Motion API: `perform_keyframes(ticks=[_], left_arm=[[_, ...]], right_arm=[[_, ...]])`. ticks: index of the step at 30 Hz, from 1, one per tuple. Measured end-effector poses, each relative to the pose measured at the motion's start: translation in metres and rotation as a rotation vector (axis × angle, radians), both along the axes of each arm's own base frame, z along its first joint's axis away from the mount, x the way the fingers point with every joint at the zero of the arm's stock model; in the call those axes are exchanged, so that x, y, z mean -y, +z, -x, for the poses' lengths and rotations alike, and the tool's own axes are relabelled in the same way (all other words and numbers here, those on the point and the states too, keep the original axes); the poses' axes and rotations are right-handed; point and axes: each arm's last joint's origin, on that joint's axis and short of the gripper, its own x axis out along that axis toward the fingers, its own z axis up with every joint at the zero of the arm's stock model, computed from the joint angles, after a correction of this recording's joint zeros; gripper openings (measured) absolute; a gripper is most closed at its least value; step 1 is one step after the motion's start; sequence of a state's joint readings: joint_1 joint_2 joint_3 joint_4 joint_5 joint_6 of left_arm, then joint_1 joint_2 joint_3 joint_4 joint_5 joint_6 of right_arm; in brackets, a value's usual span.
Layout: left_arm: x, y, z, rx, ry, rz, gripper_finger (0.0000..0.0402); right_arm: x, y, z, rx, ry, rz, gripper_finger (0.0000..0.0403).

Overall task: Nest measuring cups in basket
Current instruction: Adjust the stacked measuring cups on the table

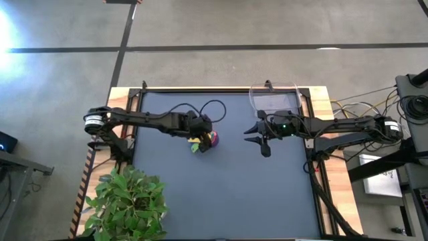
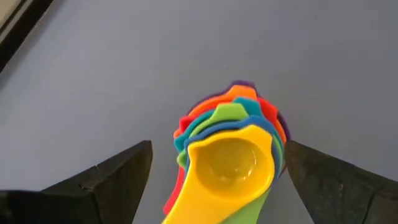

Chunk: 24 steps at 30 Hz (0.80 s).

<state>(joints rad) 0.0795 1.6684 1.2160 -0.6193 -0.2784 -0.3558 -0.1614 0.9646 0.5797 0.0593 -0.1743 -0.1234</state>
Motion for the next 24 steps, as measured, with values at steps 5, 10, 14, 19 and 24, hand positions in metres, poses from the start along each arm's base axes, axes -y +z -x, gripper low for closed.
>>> perform_keyframes(ticks=[5, 10, 14, 19, 24], left_arm=[[0.0002, 0.0007, -0.0013, 0.0, -0.047, -0.018, 0.0309], [0.0002, 0.0003, -0.0009, -0.008, -0.056, -0.022, 0.0213], [0.0001, -0.0005, 0.0, -0.023, -0.087, -0.003, 0.0087], [-0.0013, -0.0005, -0.0003, -0.016, -0.106, 0.03, 0.0017], [-0.0014, -0.0002, -0.0028, 0.002, -0.125, 0.019, 0.0004]], right_arm=[[0.0, 0.0, 0.0, 0.0, 0.0, 0.0, 0.0112], [0.0, -0.0001, 0.0, -0.001, 0.001, 0.004, 0.0112], [0.0, -0.0004, 0.0001, -0.002, 0.003, 0.006, 0.0112], [0.0, -0.0014, 0.0003, -0.004, 0.003, 0.007, 0.0112], [0.0, -0.0012, 0.0002, -0.002, 0.003, 0.009, 0.0112]])
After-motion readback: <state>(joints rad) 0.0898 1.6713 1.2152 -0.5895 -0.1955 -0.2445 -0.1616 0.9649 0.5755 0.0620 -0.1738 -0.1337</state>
